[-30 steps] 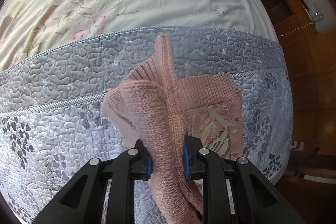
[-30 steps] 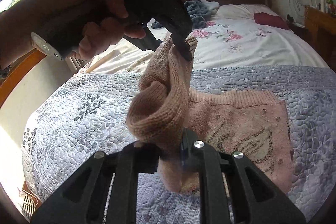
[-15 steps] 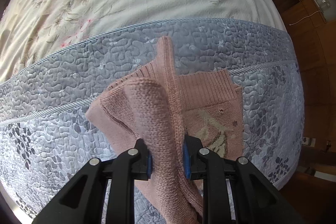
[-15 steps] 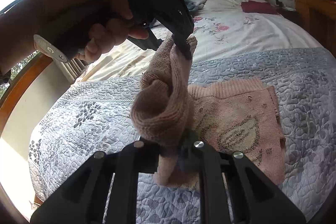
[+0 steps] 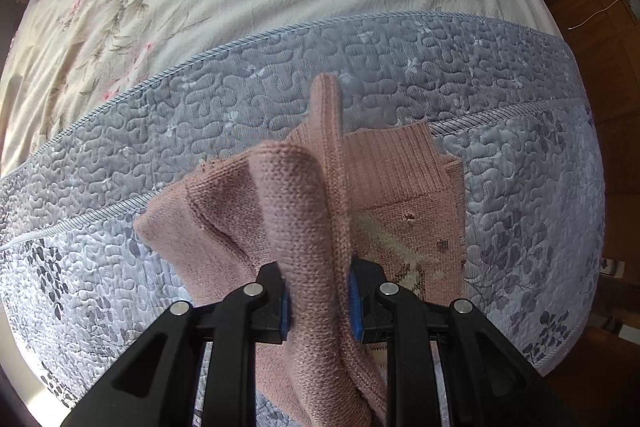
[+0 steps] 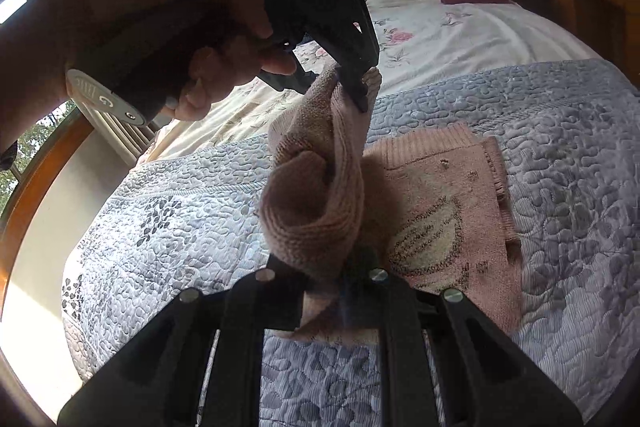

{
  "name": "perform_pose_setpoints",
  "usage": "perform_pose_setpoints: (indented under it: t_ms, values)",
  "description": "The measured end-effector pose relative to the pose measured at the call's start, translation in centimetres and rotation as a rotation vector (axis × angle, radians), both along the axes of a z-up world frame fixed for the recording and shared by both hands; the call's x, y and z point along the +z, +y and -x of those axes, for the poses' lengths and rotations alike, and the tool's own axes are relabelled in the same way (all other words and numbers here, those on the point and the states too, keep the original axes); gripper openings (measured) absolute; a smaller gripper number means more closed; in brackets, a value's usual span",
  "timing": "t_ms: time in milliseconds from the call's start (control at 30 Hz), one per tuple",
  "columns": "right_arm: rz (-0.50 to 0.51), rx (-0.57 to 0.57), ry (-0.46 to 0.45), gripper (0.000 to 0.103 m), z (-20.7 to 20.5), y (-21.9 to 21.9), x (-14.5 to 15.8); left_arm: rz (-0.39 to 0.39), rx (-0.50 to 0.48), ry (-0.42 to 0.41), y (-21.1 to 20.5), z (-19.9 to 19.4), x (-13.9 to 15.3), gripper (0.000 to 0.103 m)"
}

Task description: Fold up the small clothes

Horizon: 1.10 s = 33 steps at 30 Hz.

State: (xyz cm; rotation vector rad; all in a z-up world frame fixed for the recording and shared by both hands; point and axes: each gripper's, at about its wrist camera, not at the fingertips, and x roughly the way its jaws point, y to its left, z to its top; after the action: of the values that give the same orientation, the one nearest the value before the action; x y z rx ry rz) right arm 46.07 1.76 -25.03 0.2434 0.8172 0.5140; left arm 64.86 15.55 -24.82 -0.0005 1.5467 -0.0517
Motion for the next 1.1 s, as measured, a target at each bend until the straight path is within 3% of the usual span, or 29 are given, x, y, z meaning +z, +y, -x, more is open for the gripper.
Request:
perform_pose_setpoints:
  t_ms: [467,767,1100]
  values:
    - [-0.028,-0.024,0.078,0.010,-0.4,-4.5,-2.1,-0.094,0.022,-0.015,-5.0,0.0,-2.0,0.022]
    - [-0.131,0.050,0.229,0.010,-2.4,-7.8,-4.2,-0.179,0.040,-0.038,-8.1,0.3,-3.6,0.022]
    - [-0.184,0.144,0.325,0.010,-3.0,-10.2,-5.9,-0.276,0.038,-0.104,-11.9,1.9,-4.7,0.022]
